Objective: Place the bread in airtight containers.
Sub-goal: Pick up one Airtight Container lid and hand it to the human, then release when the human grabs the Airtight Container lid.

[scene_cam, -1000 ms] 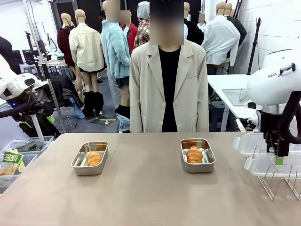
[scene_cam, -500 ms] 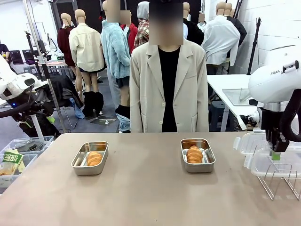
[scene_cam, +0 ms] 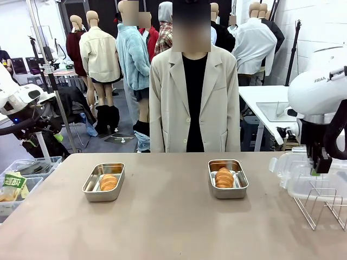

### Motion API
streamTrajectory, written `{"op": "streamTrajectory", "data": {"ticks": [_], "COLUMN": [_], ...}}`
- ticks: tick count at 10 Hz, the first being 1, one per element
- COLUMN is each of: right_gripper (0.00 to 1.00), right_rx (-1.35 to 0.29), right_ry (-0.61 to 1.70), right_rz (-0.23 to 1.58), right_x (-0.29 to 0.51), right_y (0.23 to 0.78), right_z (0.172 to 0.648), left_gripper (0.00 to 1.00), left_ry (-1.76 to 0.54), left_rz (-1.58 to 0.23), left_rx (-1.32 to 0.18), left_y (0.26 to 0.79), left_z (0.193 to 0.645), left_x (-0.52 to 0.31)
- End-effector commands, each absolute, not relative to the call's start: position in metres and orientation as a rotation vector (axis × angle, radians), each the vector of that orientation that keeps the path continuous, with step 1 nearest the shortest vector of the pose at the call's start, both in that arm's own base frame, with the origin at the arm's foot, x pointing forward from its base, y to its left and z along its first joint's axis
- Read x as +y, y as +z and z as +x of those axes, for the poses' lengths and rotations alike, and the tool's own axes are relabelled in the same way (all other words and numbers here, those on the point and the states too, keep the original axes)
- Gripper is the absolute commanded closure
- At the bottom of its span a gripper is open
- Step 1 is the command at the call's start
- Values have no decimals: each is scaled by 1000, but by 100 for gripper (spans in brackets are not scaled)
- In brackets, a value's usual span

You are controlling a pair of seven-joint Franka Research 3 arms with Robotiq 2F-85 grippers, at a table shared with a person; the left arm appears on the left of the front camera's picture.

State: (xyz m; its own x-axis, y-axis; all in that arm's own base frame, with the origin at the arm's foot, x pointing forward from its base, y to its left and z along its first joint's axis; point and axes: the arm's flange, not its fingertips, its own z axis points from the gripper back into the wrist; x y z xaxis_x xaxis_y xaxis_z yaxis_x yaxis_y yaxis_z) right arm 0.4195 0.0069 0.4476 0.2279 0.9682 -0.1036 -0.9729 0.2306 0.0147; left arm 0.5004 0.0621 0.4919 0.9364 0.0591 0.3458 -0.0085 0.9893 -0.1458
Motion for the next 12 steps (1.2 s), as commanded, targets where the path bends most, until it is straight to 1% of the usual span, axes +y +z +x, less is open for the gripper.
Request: {"op": "streamTrajectory", "data": {"ticks": [1,3,5,7,10,12], "right_gripper": [100,100,100,100,100,100], "right_rx": [40,-48,-200,-359,-500,-575], "right_ry": [1302,1309,1362,1412,1463,1491], "right_rz": [-167,-291,-396,-540,-691,-695], "right_x": [15,33,44,57,95,123], "right_y": [484,527,574,615,655,674], "right_z": [395,376,349,339,352,373], "left_gripper": [0,0,0,0,0,0], "left_ry": [32,32,32,32,32,32], "left_rz": [-131,-131,-131,-131,-131,-131], "left_rx": [-359,-359,-359,-359,-359,-359], "left_y": [494,494,494,494,494,494], "left_z": [499,499,499,499,499,499], "left_x": [64,64,64,64,64,64]}}
